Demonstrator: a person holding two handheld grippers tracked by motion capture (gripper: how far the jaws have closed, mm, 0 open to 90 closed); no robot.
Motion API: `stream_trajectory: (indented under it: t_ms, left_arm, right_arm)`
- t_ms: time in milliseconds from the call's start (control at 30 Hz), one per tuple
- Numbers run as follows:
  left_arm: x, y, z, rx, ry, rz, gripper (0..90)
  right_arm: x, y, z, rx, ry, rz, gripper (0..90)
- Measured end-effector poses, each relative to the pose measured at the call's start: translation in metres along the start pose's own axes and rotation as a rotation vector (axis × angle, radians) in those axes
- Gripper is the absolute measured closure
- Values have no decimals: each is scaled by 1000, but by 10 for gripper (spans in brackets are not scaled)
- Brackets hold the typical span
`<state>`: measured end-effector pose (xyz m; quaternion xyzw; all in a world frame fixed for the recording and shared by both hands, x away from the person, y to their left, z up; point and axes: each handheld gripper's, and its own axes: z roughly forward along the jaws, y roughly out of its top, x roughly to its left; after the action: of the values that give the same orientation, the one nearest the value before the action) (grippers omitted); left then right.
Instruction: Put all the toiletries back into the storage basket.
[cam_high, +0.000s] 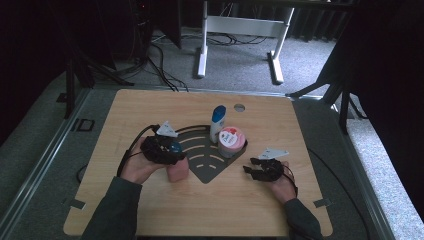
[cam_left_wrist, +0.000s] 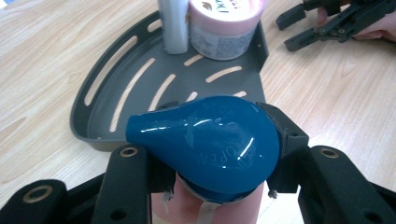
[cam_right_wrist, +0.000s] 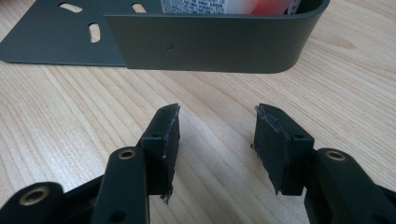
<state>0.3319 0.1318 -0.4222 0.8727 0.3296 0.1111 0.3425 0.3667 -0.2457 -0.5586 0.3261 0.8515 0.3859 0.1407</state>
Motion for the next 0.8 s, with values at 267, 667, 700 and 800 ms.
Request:
stream_trajectory:
  t_ms: [267, 667, 700, 800]
  left_arm:
    - [-9, 7, 4, 4, -12, 24, 530]
    - [-20, 21, 18, 7, -46, 54, 530]
    - [-21, 22, 19, 8, -47, 53, 530]
    - [-21, 24, 21, 10, -50, 56, 530]
  right_arm:
    - [0, 0, 0, 0, 1, 0, 503]
    - [0, 0, 0, 1, 1, 1, 503]
    - [0, 0, 0, 1, 2, 2, 503]
    - [0, 0, 0, 1, 2, 2, 503]
